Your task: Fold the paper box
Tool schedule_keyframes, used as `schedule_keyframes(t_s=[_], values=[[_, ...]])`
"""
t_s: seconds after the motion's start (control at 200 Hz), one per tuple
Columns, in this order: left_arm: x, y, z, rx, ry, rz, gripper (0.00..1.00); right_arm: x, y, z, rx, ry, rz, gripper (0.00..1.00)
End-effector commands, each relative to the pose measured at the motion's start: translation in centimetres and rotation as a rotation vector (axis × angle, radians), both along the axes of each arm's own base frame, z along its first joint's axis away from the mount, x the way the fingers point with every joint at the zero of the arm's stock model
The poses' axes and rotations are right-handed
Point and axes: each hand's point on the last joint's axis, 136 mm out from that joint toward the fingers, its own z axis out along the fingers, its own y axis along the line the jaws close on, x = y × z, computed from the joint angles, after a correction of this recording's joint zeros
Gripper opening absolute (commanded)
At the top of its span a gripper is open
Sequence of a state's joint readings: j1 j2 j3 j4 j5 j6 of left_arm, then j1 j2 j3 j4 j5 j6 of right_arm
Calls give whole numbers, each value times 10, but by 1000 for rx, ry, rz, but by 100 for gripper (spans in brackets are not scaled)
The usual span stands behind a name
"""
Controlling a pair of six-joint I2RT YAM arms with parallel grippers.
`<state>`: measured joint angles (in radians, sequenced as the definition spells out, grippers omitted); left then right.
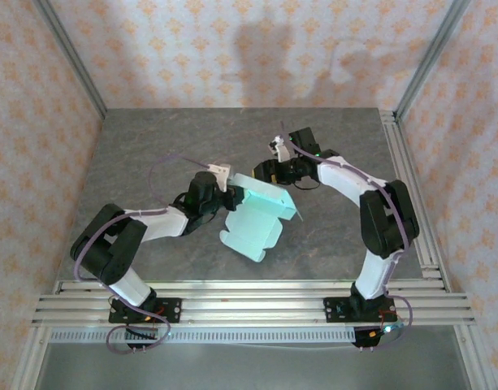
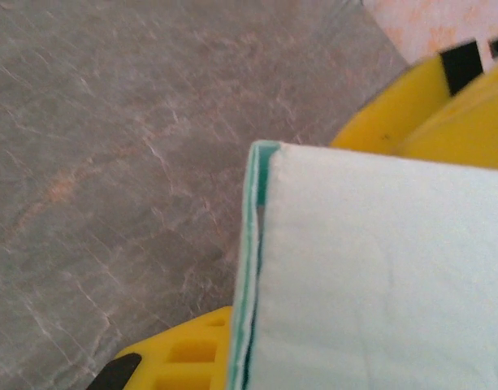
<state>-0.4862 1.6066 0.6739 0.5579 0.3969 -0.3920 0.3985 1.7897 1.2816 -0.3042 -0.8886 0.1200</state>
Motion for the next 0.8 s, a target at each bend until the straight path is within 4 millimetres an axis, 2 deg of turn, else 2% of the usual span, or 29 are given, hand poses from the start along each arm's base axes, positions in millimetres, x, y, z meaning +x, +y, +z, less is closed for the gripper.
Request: schedule_keyframes(t_s=[0.0,0.135,0.245,0.34,0.415,0.48,0.556,0.706,0.796], values=[[21,19,21,-122,-45,115,0,12,-20,39,59,-75,-115,67],[24,26,24,-196,-16,140,0,33,-65,61,82,-133,-315,67],[29,32,30,-252,-5,184,0,46,-110,75,108,-178,-517,67],[32,32,40,-327,1,199,0,47,-143,85,133,-235,-663,66],[37,33,49,-385,-1,215,0,43,-153,91,171,-268,-703,65],[41,35,53,-431,18,240,0,37,-154,99,208,-305,-703,65],[45,37,56,-466,33,267,0,27,-147,107,237,-323,-648,65],[48,34,61,-501,30,263,0,9,-108,127,411,-315,-460,65],[52,31,59,-521,44,256,0,1,-86,132,465,-282,-359,65]])
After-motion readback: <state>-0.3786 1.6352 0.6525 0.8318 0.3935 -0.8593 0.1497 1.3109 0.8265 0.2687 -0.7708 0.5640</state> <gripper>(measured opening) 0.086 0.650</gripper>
